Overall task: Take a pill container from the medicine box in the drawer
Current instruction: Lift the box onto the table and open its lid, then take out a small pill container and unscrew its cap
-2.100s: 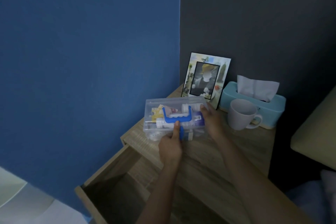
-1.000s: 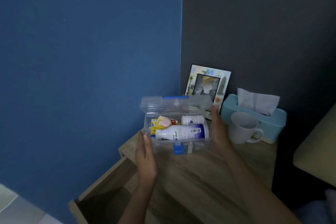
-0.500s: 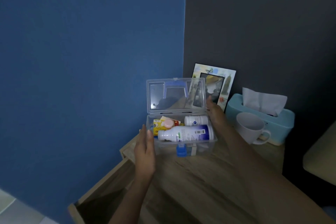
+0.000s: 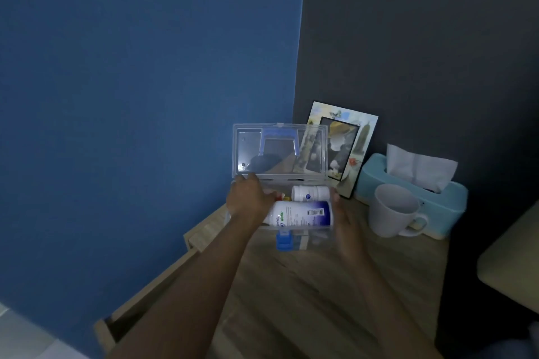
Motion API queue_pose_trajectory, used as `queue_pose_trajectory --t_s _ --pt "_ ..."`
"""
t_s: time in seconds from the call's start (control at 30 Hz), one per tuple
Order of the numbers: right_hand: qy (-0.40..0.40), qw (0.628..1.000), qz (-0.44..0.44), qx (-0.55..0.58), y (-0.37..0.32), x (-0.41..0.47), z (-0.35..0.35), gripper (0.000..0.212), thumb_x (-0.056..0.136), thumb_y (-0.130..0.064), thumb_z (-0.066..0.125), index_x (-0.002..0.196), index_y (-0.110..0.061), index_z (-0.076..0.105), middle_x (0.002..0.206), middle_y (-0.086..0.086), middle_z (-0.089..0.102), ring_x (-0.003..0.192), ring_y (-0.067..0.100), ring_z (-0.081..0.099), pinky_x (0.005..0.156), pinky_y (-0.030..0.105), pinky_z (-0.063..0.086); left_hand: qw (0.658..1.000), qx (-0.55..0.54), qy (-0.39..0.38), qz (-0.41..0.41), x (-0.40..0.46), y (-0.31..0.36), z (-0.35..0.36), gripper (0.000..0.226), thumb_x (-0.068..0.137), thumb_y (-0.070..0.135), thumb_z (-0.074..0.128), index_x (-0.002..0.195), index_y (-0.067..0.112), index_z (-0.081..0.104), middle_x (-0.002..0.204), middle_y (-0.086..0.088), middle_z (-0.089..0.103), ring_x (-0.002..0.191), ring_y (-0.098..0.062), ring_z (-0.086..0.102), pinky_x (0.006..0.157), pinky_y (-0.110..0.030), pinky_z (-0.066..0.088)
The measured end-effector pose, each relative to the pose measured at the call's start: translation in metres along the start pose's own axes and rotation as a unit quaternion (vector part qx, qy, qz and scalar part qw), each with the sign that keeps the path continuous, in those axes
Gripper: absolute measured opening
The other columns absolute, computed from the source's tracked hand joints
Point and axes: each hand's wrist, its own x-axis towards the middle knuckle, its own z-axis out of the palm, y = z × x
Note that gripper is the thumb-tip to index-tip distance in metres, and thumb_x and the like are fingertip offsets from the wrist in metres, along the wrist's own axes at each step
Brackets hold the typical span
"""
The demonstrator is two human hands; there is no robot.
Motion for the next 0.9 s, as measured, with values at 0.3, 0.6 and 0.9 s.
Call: queue_pose_trajectory --t_s 0.3,0.6,0.9 --pt "0.048 0.992 -0.088 -0.070 -0.017 -0.020 0.000 0.037 0.100 -0.032 0.039 0.133 -0.021 0.051 0.119 -0.002 0.065 0.101 0.007 0.066 0.083 0.031 0.057 0.953 -0.303 0.015 0.014 -0.021 0.010 -0.023 0.023 0.083 0.018 0.067 0.104 0.009 0.068 0.099 -0.009 0.066 0.084 -0.020 0.065 0.076 -0.032 0.055" --pt "0.023 0.997 -0.048 0.063 0.006 -0.099 0.024 0.031 0.096 -0.016 0.051 0.126 -0.018 0.060 0.119 -0.006 0.067 0.106 -0.006 0.063 0.082 0.006 0.047 0.809 -0.567 -0.155 -0.031 -0.155 0.002 0.000 0.027 0.089 0.012 0.060 0.113 0.001 0.069 0.096 -0.011 0.075 0.078 -0.008 0.071 0.074 -0.018 0.057" --pt "0.048 0.999 0.003 0.017 0.028 -0.157 0.003 0.028 0.097 -0.020 0.048 0.123 -0.029 0.056 0.114 -0.018 0.064 0.105 -0.018 0.057 0.084 -0.002 0.042 0.841 -0.518 -0.156 0.021 -0.209 -0.007 0.035 0.018 0.091 0.009 0.060 0.105 0.013 0.071 0.093 -0.003 0.074 0.085 -0.007 0.069 0.080 -0.023 0.056"
